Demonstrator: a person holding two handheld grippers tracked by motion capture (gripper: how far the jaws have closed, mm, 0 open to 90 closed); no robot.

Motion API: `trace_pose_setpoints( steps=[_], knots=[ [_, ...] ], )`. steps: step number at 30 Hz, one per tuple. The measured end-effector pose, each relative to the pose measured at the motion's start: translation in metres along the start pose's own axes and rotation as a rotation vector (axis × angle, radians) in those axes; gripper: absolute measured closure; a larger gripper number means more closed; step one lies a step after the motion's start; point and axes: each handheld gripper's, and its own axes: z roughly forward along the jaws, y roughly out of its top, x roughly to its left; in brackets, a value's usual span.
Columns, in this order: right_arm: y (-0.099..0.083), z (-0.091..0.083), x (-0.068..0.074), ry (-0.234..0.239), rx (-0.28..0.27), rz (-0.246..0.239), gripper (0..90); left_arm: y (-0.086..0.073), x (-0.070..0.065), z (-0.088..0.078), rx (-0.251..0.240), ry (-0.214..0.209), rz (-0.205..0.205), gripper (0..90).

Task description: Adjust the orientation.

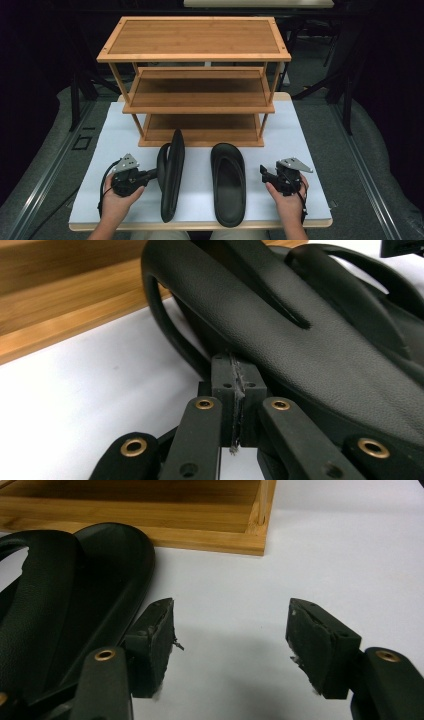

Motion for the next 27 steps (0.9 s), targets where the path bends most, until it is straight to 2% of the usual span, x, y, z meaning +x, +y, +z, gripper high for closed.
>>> trace_pose_setpoints(
  steps=[5,8,12,14,16,17,18,19,20,24,27],
  knots=[
    [0.0,0.0,0.001,-0.001,-0.006,0.001,35.4,0.005,-0.009,0.011,-0.003,-0.019,0.004,89.5],
    [0.0,-0.001,0.0,-0.009,0.001,0.0,35.4,0.007,-0.014,0.014,-0.005,-0.014,0.016,89.4],
    [-0.001,-0.002,-0.001,-0.012,-0.002,0.004,35.4,0.005,-0.013,0.015,0.0,-0.009,0.009,88.5],
    [0.0,-0.003,-0.003,-0.013,-0.003,0.008,35.4,0.003,-0.012,0.015,-0.006,-0.005,-0.008,85.6],
    [0.0,-0.004,-0.003,-0.014,-0.003,0.011,35.4,0.002,-0.013,0.015,-0.013,-0.009,-0.022,78.7],
    [0.0,-0.004,-0.003,-0.014,-0.003,0.011,35.4,0.003,-0.013,0.016,-0.019,-0.011,-0.028,78.7],
    [0.0,-0.004,-0.003,-0.013,-0.003,0.011,35.4,0.003,-0.015,0.016,-0.023,-0.016,-0.035,74.2],
    [0.0,-0.003,-0.003,-0.008,-0.006,0.012,35.4,0.004,-0.016,0.017,-0.024,-0.016,-0.043,66.0],
    [0.0,-0.003,-0.003,-0.008,-0.006,0.012,35.4,0.004,-0.016,0.017,-0.024,-0.016,-0.043,62.9],
    [-0.001,-0.003,-0.001,-0.007,-0.005,0.011,35.4,0.006,-0.02,0.025,-0.019,-0.026,-0.085,56.2],
    [-0.001,-0.004,-0.001,-0.01,-0.005,0.009,35.4,0.012,-0.024,0.033,-0.003,-0.03,-0.089,50.5]
  ],
)
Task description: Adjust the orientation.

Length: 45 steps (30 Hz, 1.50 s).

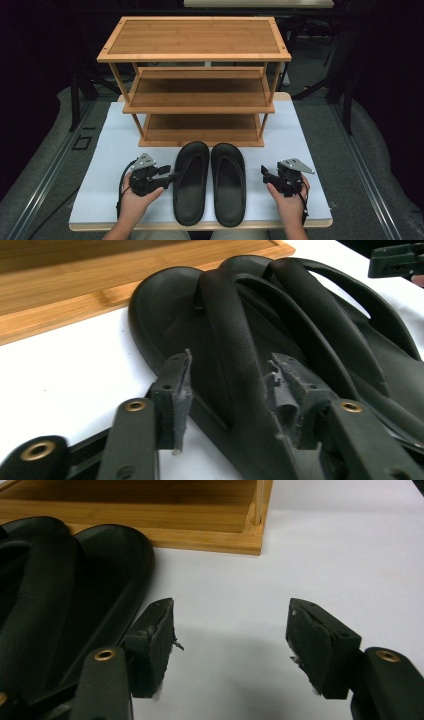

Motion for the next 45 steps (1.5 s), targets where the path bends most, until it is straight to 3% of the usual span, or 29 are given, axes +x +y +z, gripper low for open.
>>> trace_pose_setpoints(
  steps=[5,10,14,20,23,28,35,41,45],
  knots=[
    [-0.001,-0.001,-0.002,0.004,0.0,0.01,35.4,0.007,-0.008,0.013,0.028,-0.02,0.012,48.7],
    [-0.001,-0.002,-0.003,-0.002,-0.002,0.013,35.4,0.001,-0.014,0.02,0.059,-0.022,0.029,48.8],
    [-0.001,-0.001,-0.003,0.001,-0.002,0.012,35.4,-0.009,-0.01,0.023,0.075,-0.017,0.009,48.7],
    [-0.001,0.001,-0.001,0.01,-0.005,0.002,35.4,-0.012,-0.007,0.026,0.088,-0.051,0.001,53.6],
    [-0.001,0.001,0.0,0.012,0.008,-0.002,35.4,-0.012,-0.009,0.028,0.089,-0.029,0.014,57.0],
    [-0.001,0.002,-0.001,0.014,0.005,0.003,35.3,-0.012,-0.007,0.026,0.084,-0.029,-0.002,63.0],
    [-0.002,0.002,-0.003,0.012,0.008,0.009,35.4,-0.013,-0.003,0.017,0.064,0.014,-0.003,69.1],
    [-0.001,0.002,-0.003,0.012,0.007,0.011,35.4,-0.016,0.003,0.006,0.049,0.046,-0.006,70.2],
    [-0.001,0.002,-0.003,0.012,0.007,0.011,35.4,-0.016,0.003,0.006,0.048,0.042,-0.006,70.3]
  ],
)
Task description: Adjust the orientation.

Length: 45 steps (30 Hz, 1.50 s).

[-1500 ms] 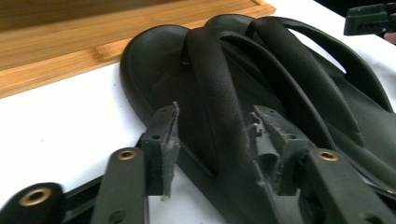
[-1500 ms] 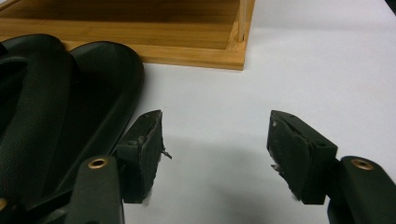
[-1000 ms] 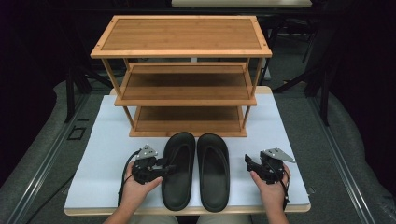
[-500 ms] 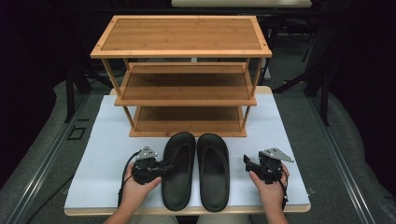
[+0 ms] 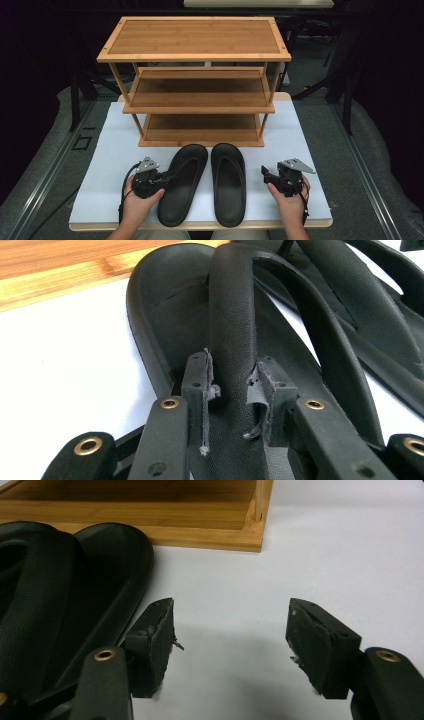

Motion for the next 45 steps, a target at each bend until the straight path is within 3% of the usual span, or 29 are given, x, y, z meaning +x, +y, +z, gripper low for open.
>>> trace_pose_setpoints(
  steps=[2,3,8,12,16,18,22,37,45],
  knots=[
    [0.0,0.0,0.0,0.004,-0.003,0.001,35.4,0.0,0.001,0.002,0.022,-0.021,-0.006,70.2],
    [0.0,0.001,0.0,0.003,-0.003,0.001,35.4,-0.002,0.004,0.005,0.04,-0.065,-0.023,69.4],
    [0.0,0.0,0.001,0.005,-0.005,-0.001,35.3,-0.004,0.004,0.003,0.025,-0.067,-0.037,68.0],
    [0.0,-0.001,0.0,0.0,-0.002,0.001,35.4,-0.005,0.004,0.004,0.046,-0.079,0.001,67.2],
    [0.0,0.0,0.0,0.003,-0.002,-0.001,35.4,-0.005,0.009,0.004,0.045,-0.112,-0.035,66.9],
    [0.0,0.0,0.001,0.002,-0.001,-0.002,35.4,-0.005,0.008,0.004,0.043,-0.106,-0.041,68.1],
    [0.0,0.001,0.002,0.009,-0.012,-0.003,35.4,-0.003,0.002,0.002,0.034,-0.066,-0.015,69.5],
    [0.0,0.002,0.001,0.009,-0.001,-0.002,35.4,-0.001,-0.003,-0.007,-0.027,-0.017,-0.01,70.9],
    [0.002,0.001,0.003,0.014,-0.004,-0.001,35.3,0.0,-0.003,-0.019,-0.097,0.005,-0.02,71.2]
  ],
)
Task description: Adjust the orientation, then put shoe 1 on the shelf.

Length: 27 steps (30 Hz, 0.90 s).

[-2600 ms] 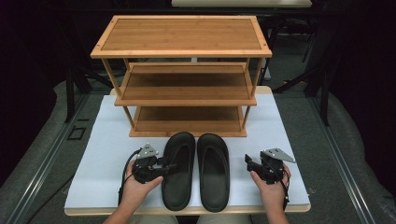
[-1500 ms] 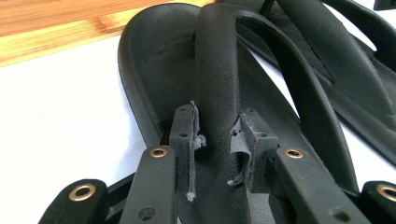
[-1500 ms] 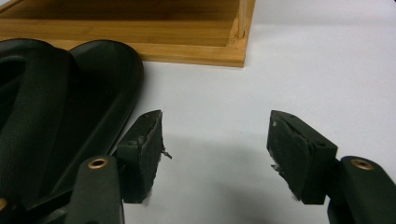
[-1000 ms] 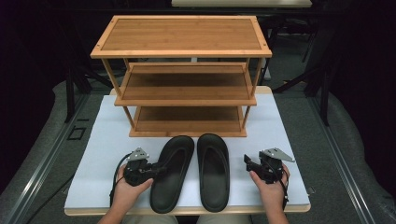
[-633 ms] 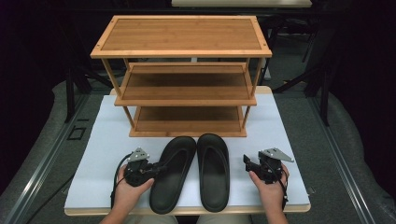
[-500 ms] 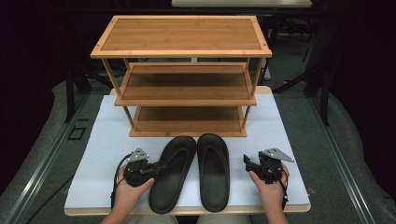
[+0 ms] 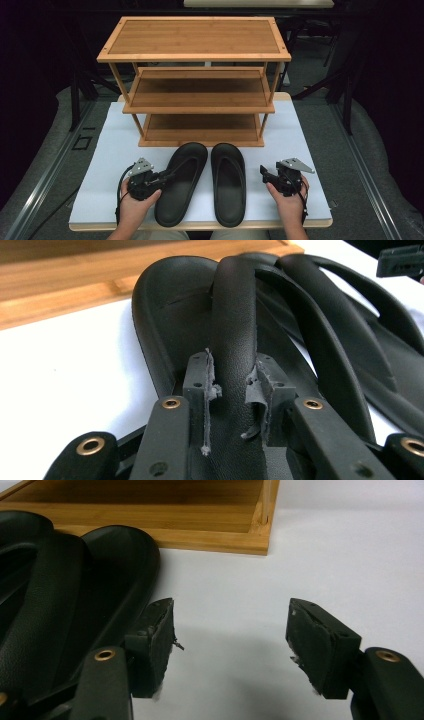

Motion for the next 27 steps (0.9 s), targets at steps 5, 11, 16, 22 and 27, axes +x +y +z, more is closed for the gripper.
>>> trace_pose_setpoints(
  steps=[5,11,16,22,27],
  knots=[
    [0.0,0.002,0.001,0.007,0.005,-0.002,35.4,0.003,0.003,-0.01,-0.051,0.023,-0.014,71.2],
    [-0.001,0.004,0.001,0.012,0.001,-0.002,35.4,0.007,0.007,-0.022,-0.11,0.051,-0.022,71.2],
    [-0.001,0.003,0.001,0.01,-0.009,0.003,35.4,0.009,0.009,-0.028,-0.138,0.06,-0.031,71.3],
    [0.0,0.003,0.0,0.009,-0.009,0.003,35.4,0.011,0.01,-0.034,-0.168,0.066,-0.041,71.2],
    [0.0,0.004,0.0,0.012,-0.022,0.006,35.4,0.013,0.009,-0.04,-0.207,0.077,-0.036,71.3]
  ],
)
